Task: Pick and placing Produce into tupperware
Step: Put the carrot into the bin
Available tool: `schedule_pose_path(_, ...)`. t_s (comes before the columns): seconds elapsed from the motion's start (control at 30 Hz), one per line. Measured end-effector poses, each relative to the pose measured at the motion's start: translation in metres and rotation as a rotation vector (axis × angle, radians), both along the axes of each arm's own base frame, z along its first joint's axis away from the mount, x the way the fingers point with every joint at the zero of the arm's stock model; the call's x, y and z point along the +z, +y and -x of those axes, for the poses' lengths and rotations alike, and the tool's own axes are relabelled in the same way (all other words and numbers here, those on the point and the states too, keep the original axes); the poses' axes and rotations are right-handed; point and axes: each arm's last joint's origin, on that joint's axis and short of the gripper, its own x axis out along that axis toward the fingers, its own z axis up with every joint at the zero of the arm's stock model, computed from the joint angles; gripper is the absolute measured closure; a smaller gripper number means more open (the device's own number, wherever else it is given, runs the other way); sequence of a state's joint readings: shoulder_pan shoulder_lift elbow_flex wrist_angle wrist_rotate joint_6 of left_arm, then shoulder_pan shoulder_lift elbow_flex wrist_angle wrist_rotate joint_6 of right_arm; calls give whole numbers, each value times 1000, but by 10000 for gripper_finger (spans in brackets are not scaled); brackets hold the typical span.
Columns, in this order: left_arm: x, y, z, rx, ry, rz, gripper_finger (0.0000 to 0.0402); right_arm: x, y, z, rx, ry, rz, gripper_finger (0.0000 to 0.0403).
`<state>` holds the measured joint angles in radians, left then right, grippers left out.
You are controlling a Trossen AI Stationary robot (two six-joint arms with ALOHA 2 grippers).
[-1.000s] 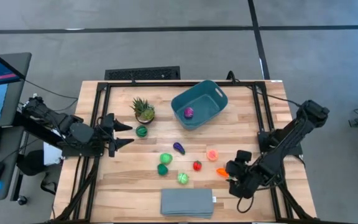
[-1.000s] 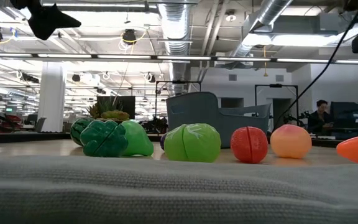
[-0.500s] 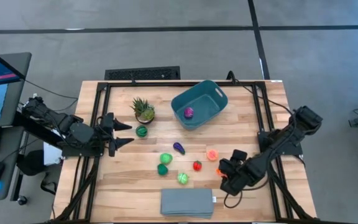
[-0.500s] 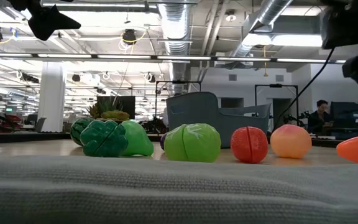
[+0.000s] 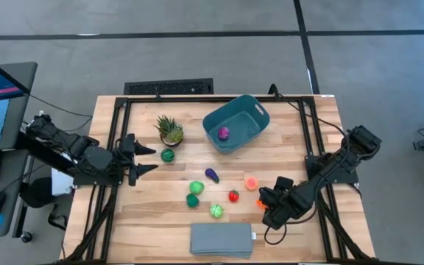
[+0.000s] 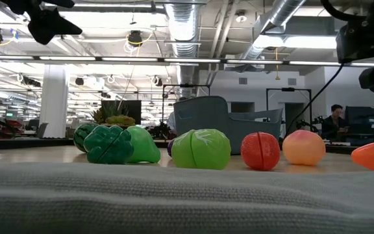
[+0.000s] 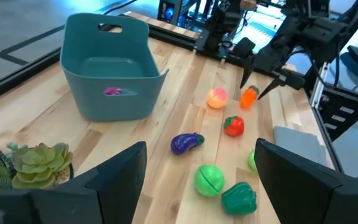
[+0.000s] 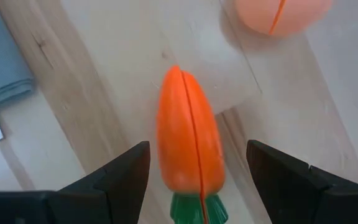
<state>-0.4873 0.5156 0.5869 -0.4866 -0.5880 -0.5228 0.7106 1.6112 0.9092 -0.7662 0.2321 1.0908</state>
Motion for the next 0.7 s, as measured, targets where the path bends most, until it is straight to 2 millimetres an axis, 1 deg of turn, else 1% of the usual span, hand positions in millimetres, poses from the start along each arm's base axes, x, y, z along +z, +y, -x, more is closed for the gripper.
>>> schedule_pose_path(0.17,0,0,0,0,5,-3,116,-2,1,-3,20,-3,-9,112)
schedule_pose_path(0.23,-1,0,0,1,11,-6,116,-5,-1,-3,19,19,-14,112)
schedule_pose_path(0.47,-2,0,1,5,18,-4,116,-8,-5,-6,2,8,-28,112)
schedule_pose_path(0.7,-2,0,1,8,19,3,116,-20,-12,-5,5,30,-96,112)
